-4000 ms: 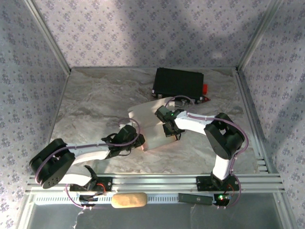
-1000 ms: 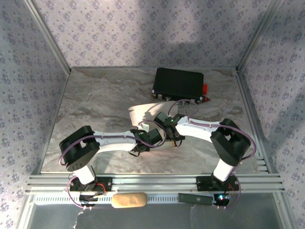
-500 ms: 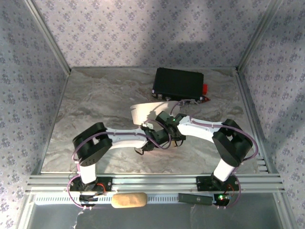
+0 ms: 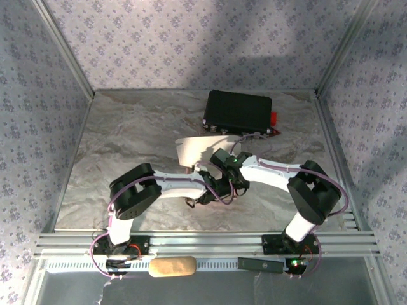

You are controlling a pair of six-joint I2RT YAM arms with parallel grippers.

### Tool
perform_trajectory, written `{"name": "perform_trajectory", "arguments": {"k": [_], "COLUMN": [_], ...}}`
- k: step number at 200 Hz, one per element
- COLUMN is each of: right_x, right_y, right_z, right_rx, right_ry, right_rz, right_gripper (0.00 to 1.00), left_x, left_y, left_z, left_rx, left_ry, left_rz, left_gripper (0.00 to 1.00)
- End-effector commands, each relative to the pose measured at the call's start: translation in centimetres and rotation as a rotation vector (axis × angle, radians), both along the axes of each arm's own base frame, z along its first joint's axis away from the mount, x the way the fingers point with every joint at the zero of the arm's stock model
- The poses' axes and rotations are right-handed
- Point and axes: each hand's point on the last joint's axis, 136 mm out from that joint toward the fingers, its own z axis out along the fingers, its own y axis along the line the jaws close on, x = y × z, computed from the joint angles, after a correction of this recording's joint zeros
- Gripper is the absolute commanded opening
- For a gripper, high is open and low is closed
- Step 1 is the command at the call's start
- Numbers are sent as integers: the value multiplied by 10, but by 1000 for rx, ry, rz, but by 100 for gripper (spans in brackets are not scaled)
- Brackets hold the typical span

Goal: Fold the paper box

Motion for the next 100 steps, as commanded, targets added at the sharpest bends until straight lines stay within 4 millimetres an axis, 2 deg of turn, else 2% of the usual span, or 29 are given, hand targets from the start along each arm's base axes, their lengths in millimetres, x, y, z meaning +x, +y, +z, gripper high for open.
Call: {"name": "perform_trajectory", "arguments": {"k": [1,23,49,76,100], "right_x": [0,-1,0,1,0], "right_y": [4,4,4,5,4], "right_z": [4,2,4,5,5], "right_rx": [4,4,8,14,14], "right_ry": [-35,-33,-38,-42,-42], "right_rz": [-5,-1,-3,0,0], "right_gripper": [0,0,0,0,0], "left_x": [1,5,8,10,11], "left_y": [-5,-7,-6,-9,-5], "left_z": [0,0,0,-7,-13], "left_rx": [-43,-110,-108,-102,-108], "left_ry": [19,34,45,62,84], "left_rz": [-63,-66,-65,-63,-35], "left_gripper": [39,41,36,36,27]}}
